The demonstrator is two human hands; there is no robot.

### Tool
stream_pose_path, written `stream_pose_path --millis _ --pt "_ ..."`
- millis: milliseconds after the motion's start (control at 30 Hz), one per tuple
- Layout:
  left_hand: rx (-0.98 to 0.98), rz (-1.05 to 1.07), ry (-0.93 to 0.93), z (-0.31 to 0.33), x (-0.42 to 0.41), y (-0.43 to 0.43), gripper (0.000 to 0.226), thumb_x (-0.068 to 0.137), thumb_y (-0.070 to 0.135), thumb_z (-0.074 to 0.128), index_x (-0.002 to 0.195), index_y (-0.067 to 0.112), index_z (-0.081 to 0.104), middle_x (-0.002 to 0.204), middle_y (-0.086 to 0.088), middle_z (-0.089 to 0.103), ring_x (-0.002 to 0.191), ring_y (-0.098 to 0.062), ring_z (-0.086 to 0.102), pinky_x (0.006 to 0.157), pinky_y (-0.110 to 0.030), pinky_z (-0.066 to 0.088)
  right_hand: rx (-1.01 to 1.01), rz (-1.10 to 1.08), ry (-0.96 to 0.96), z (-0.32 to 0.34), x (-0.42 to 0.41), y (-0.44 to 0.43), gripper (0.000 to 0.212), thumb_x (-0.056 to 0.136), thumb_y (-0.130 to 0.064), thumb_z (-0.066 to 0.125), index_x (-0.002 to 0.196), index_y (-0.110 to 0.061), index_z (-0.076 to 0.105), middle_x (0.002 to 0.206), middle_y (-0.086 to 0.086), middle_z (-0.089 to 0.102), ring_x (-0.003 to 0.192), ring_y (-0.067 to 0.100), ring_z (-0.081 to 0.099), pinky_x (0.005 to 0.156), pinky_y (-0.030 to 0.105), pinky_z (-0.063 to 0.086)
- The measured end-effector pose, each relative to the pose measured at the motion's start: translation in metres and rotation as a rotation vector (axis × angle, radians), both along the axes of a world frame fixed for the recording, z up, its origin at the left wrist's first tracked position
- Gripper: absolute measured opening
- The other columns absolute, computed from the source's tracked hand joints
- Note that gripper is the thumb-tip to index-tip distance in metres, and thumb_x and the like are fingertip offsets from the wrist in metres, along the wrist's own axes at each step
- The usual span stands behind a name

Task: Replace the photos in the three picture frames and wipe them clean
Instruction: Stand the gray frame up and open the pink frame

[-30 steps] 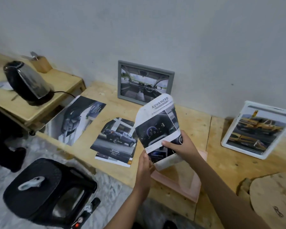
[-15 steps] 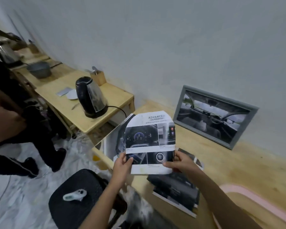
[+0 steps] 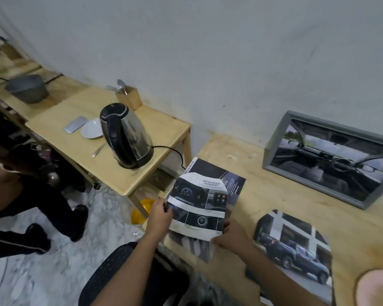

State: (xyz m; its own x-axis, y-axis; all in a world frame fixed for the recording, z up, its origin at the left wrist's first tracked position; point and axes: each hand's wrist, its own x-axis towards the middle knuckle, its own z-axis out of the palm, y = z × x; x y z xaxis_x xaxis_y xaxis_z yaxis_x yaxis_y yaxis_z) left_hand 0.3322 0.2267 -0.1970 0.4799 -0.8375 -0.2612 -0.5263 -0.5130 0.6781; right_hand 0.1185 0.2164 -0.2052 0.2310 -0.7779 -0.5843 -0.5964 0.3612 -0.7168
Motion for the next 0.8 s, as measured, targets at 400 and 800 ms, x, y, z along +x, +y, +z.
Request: stream_pose_path --millis 400,800 --pt "-0.151 -0.280 -0.251 -0.014 -0.077 -0.034 0.042 0.084 0.002 0.051 0.126 0.006 0.048 0.133 -0.013 0.044 0.124 -0.027 0.041 0.105 -0.037 0.039 -0.361 -0.299 0.381 0.007 -0.091 0.007 0.012 0.083 -0.019 0.063 0.086 -0.016 0.051 0.083 -0.001 0.054 0.076 0.018 0.053 0.064 0.030 0.045" --pt "0.150 -0.402 0.132 -0.020 -0.219 0.025 0.055 0.082 0.011 0.062 0.131 0.005 0.039 0.132 -0.012 0.036 0.119 -0.026 0.036 0.100 -0.032 0.032 -0.064 -0.557 0.492 -0.010 -0.193 0.065 0.051 0.073 -0.026 0.074 0.110 -0.006 0.046 0.103 0.012 0.048 0.091 0.030 0.050 0.072 0.028 0.035"
